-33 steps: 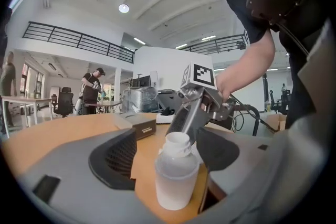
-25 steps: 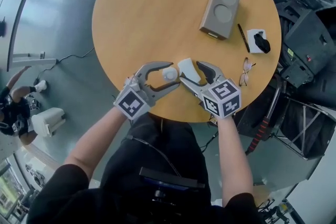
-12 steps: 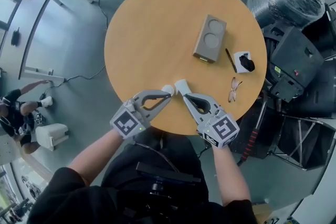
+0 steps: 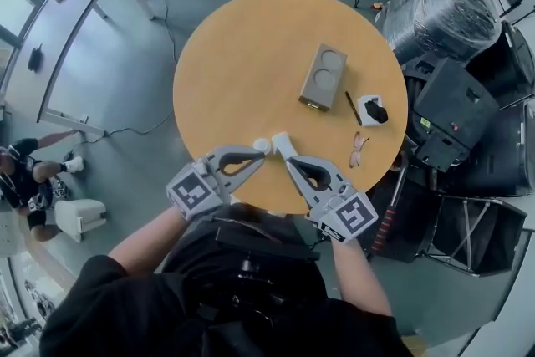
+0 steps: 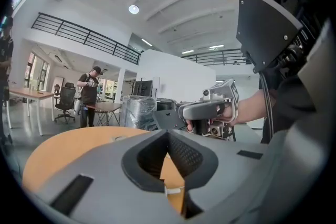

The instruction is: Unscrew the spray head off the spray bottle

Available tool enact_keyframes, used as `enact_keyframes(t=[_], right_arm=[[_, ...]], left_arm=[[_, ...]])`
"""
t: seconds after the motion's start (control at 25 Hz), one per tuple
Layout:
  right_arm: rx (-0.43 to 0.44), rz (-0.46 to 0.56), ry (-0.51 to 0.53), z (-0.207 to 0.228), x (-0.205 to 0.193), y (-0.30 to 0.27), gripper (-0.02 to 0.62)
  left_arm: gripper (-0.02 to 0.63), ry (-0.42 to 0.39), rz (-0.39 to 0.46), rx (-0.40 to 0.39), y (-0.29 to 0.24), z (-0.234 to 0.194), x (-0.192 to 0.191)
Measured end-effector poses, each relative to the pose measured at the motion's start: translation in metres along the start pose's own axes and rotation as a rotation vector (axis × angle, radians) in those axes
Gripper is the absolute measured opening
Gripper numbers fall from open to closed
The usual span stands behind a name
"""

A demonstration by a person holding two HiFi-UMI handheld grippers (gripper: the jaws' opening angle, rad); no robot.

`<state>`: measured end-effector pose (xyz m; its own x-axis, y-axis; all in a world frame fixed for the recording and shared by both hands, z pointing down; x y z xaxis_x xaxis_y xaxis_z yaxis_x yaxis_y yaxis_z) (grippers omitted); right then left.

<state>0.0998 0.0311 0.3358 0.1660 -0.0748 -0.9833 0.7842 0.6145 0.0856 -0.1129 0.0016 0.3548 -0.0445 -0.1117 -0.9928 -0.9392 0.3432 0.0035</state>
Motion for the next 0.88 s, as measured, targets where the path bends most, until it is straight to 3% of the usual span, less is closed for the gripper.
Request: enact_keyframes(t=[0.88], right_arm=[[0.008,0.051,0.037,-0.034,0.030,0.002,-0.009]], left_arm=[[0.014,-0.027,0.066,-0.020,0.018,0.029,0.030]])
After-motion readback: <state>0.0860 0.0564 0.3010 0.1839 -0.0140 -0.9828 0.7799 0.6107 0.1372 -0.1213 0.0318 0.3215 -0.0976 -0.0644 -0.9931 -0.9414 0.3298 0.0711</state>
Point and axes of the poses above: the fingertips, and each gripper's own axes: y backward along the fingers, z to its right, x out of its top, the point moved 10 cm from there along y, backward along the fingers, and after that the axes turned 11 degrees about z, right-handed, at the moved point
